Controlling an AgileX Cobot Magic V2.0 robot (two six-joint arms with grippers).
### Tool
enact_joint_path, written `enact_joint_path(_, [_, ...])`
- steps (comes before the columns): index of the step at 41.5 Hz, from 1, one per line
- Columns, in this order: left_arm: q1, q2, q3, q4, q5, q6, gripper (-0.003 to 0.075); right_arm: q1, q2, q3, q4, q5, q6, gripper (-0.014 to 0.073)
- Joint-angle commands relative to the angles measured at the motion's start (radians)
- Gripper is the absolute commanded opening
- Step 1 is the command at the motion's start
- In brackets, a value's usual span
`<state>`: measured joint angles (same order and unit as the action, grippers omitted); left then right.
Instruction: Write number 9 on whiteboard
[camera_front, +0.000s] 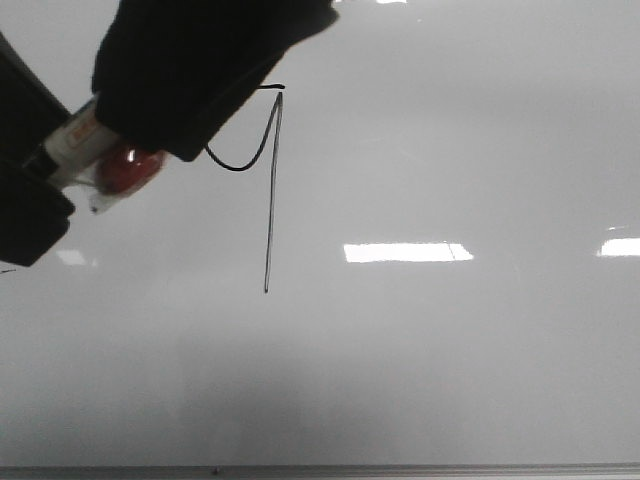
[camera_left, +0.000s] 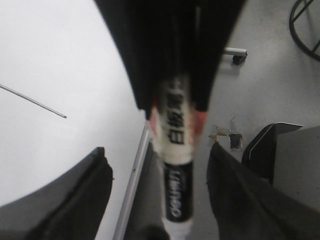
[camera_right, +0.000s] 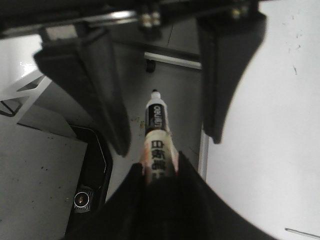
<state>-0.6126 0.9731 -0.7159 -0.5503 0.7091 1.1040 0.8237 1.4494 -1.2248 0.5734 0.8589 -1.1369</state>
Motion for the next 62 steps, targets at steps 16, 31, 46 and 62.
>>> enact_joint_path(16, [-0.011, -0.007, -0.035, -0.027, -0.054, 0.001, 0.0013, 0.006, -0.043, -0.038, 0.025, -0.039, -0.012, -0.0047])
enact_joint_path(31, [-0.011, -0.007, -0.035, -0.038, -0.054, 0.001, -0.0019, 0.004, -0.059, -0.038, 0.025, -0.101, 0.087, 0.0541])
enact_joint_path(46, [0.057, -0.007, -0.033, 0.038, -0.104, -0.212, -0.0019, -0.190, -0.304, 0.025, 0.025, -0.115, 0.249, 0.0463])
enact_joint_path(62, [0.522, -0.007, -0.013, 0.094, -0.189, -0.523, -0.0019, -0.491, -0.767, 0.522, 0.025, -0.285, 0.394, 0.0196])
